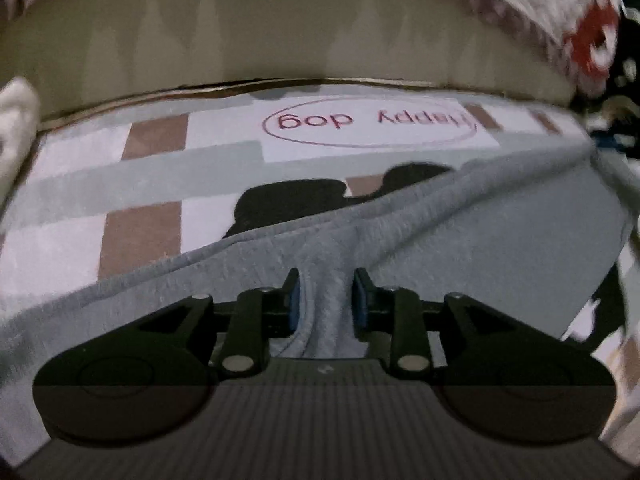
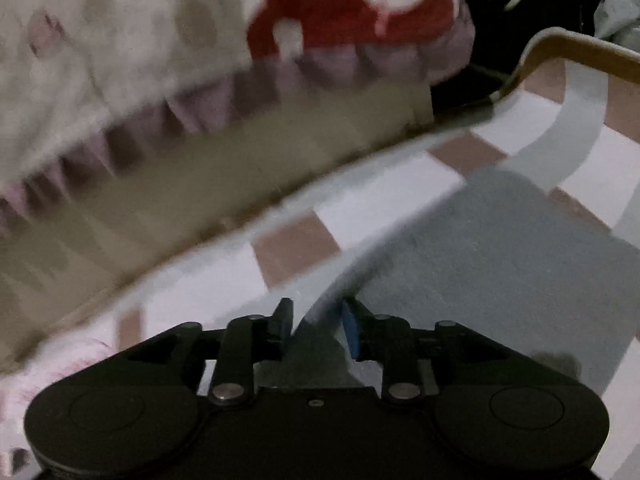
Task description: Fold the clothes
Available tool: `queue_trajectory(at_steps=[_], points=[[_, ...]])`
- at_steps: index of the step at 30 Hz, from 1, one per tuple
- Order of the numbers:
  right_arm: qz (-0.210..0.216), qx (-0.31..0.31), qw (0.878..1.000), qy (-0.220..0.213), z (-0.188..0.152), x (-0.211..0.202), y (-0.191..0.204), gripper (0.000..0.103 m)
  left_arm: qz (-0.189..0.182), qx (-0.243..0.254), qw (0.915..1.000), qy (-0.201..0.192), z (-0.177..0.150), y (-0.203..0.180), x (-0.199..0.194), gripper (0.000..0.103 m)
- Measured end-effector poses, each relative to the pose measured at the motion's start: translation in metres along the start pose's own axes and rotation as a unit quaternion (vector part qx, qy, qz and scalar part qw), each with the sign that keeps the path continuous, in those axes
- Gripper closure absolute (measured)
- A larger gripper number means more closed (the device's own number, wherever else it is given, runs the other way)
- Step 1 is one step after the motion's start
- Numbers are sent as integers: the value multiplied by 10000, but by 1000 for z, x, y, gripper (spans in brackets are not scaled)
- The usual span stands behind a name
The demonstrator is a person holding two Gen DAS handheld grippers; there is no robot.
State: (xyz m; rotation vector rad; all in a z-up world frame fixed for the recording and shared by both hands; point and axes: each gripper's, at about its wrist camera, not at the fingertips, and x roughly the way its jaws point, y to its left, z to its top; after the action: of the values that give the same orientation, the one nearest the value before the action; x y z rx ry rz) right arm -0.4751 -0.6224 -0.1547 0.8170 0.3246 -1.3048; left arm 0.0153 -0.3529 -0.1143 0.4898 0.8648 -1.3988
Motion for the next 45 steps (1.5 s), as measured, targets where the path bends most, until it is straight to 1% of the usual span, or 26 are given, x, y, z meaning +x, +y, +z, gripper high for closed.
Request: queue_trajectory(at_steps=[2, 4, 5, 7, 9, 11, 12, 13, 14, 15, 16, 17, 18, 20, 22, 24, 27, 30, 31, 34, 36, 38, 39, 40, 43, 45], points=[[90, -58, 9991, -419, 4, -25, -19, 47, -93, -342, 9994, 24, 1, 10, 3, 70], [-201, -79, 9976, -663, 5, -49, -43, 45, -71, -408, 9991, 26, 0, 12, 4, 66], [-329, -231, 9972, -637, 4, -57, -51, 45, -30, -383, 9993, 18, -1, 11, 3, 64], [-501, -822, 9944, -432, -4, -67, -60, 45, 32, -306, 9995, -73, 3, 8, -2, 62], [-438, -1359, 9896, -183, -14, -68, -59, 45, -14, -196, 9995, -258, 7, 6, -11, 63], [-228, -1721, 9848, 82, -23, -61, -48, 45, -154, -46, 9989, -435, 11, 4, -25, 64], [-7, -1824, 9830, 216, -28, -56, -37, 45, -224, 30, 9984, -523, 13, 3, -31, 63], [215, -1924, 9805, 348, -32, -51, -25, 45, -168, 177, 9983, -528, 14, 0, -34, 62], [454, -2017, 9773, 460, -38, -46, -9, 45, 139, 437, 9982, -395, 13, -5, -29, 61], [737, -2148, 9721, 582, -45, -41, 11, 45, 567, 727, 9955, -212, 10, -10, -21, 55], [1024, -2288, 9654, 714, -53, -35, 32, 45, 825, 868, 9928, -68, 6, -11, -12, 54], [1295, -2419, 9580, 836, -61, -29, 52, 44, 815, 742, 9939, -1, 2, -6, -5, 54], [1446, -2495, 9534, 885, -70, -25, 71, 44, 716, 447, 9964, 19, 0, 1, -2, 54], [1724, -2654, 9437, 963, -87, -16, 108, 29, 531, -77, 9986, -15, 1, 17, -2, 53], [1612, -2936, 9394, 732, -97, -13, 136, 30, 500, -130, 9986, -146, 2, 23, -5, 52], [1393, -2907, 9450, 542, -100, -9, 152, 30, 513, -91, 9983, -273, 2, 25, -6, 52], [1063, -2870, 9505, 539, -100, 5, 162, 27, 474, -92, 9982, -364, 4, 25, -9, 52], [839, -2705, 9574, 560, -95, 15, 166, 25, 429, -389, 9966, -581, 11, 31, -29, 53], [718, -2643, 9597, 629, -93, 16, 170, 25, 554, -481, 9951, -657, 15, 34, -37, 54], [65, -2461, 9641, 996, -88, 14, 189, 24, 1390, -617, 9863, -640, 24, 48, -56, 54], [-232, -1763, 9760, 1256, -83, 1, 197, 26, 1800, -765, 9792, -548, 26, 58, -72, 54], [327, -743, 9863, 1434, -81, -31, 202, 26, 1835, -971, 9758, -690, 22, 67, -99, 54], [960, -289, 9841, 1469, -83, -54, 208, 26, 1822, -1079, 9741, -791, 19, 70, -114, 54], [1512, -3, 9774, 1474, -89, -75, 215, 25, 1817, -1182, 9723, -877, 16, 73, -127, 53], [1990, -349, 9655, 1641, -121, -95, 243, 22, 1893, -1486, 9650, -1039, -13, 69, -163, 52], [2305, -579, 9555, 1749, -142, -108, 262, 22, 1925, -1553, 9630, -1070, -40, 64, -177, 52]])
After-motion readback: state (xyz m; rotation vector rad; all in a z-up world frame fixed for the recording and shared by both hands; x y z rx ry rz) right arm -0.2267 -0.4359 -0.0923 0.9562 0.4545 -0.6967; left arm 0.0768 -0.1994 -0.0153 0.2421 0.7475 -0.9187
